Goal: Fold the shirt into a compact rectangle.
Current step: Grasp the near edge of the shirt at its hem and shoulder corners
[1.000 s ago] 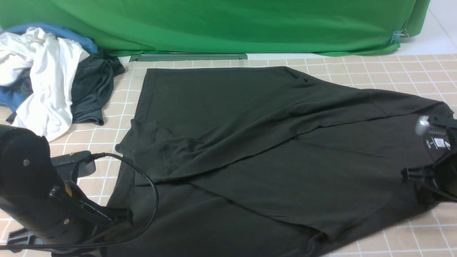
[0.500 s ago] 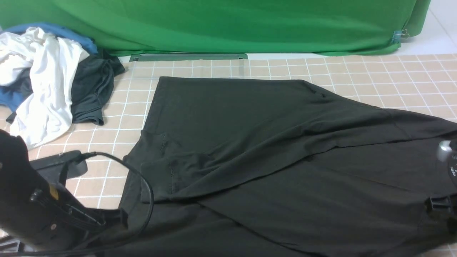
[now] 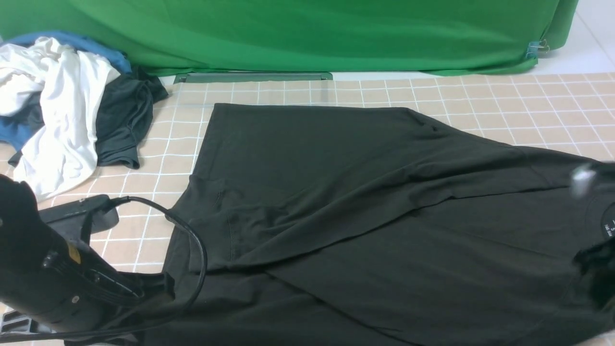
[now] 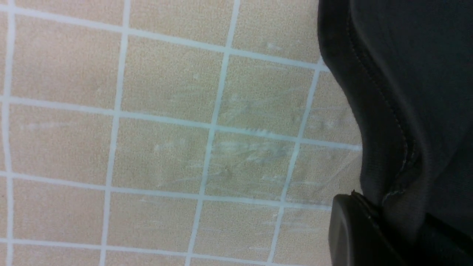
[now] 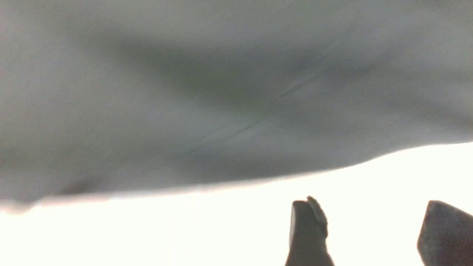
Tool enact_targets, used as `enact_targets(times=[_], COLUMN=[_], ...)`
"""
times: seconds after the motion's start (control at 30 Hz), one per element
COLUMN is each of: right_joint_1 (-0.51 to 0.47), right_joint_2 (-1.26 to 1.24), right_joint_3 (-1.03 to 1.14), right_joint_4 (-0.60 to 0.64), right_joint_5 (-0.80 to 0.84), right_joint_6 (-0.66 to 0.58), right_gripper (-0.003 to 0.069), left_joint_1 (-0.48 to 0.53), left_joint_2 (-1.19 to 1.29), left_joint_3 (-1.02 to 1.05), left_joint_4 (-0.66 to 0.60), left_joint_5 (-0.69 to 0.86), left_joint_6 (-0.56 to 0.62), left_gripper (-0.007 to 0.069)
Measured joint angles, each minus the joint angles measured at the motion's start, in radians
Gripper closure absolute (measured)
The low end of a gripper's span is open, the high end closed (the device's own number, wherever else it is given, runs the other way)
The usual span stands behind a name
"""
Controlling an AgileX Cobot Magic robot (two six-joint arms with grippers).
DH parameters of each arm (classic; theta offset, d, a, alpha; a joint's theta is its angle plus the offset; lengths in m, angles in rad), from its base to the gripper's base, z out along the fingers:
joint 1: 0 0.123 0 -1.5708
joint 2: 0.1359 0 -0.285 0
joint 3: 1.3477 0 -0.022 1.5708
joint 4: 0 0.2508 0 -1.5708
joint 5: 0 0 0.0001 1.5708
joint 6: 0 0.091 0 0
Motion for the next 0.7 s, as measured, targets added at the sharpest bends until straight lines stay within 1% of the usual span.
enact_targets(times=[0.03,0.07,0.1,0.13,0.17,0.2,0.3,0.33,0.37,0.43,0.53,0.7], right_joint_1=[0.020,0.124,0.162,0.240,0.252,0.342,0.519,0.540,0.607,0.691,0.729,0.732], right_joint_2=[-0.004,-0.013,-0.015,-0.018,-0.018,-0.019,-0.019,-0.019,-0.019,-0.012,0.007,0.068], right_joint_3=[0.014,0.055,0.070,0.092,0.103,0.121,0.145,0.146,0.150,0.151,0.151,0.151], right_joint_4=[0.019,0.057,0.070,0.081,0.083,0.084,0.033,0.023,-0.016,-0.061,-0.088,-0.107], right_joint_5=[0.002,-0.007,-0.013,-0.023,-0.033,-0.058,-0.150,-0.162,-0.203,-0.260,-0.304,-0.331], right_joint_6=[-0.014,-0.047,-0.058,-0.065,-0.068,-0.076,-0.082,-0.082,-0.082,-0.078,-0.076,-0.075], right_gripper=[0.0253,0.0275,0.0286,0.0300,0.0305,0.0317,0.0329,0.0330,0.0331,0.0329,0.0320,0.0278], left_joint_1=[0.000,0.000,0.000,0.000,0.000,0.000,0.000,0.000,0.000,0.000,0.000,0.000], left_joint_2=[0.000,0.000,0.000,0.000,0.000,0.000,0.000,0.000,0.000,0.000,0.000,0.000], left_joint_3=[0.000,0.000,0.000,0.000,0.000,0.000,0.000,0.000,0.000,0.000,0.000,0.000], left_joint_4=[-0.004,-0.010,-0.013,-0.014,-0.014,-0.014,-0.014,-0.014,-0.014,-0.014,-0.014,-0.014], left_joint_5=[-0.001,-0.006,-0.007,-0.007,-0.007,-0.007,-0.008,-0.008,-0.009,-0.009,-0.010,-0.011], left_joint_6=[0.000,0.000,0.000,0.000,0.000,0.000,0.000,0.000,0.000,0.000,-0.002,-0.002], left_gripper=[0.0594,0.0594,0.0594,0.0594,0.0594,0.0594,0.0594,0.0594,0.0594,0.0594,0.0594,0.0594])
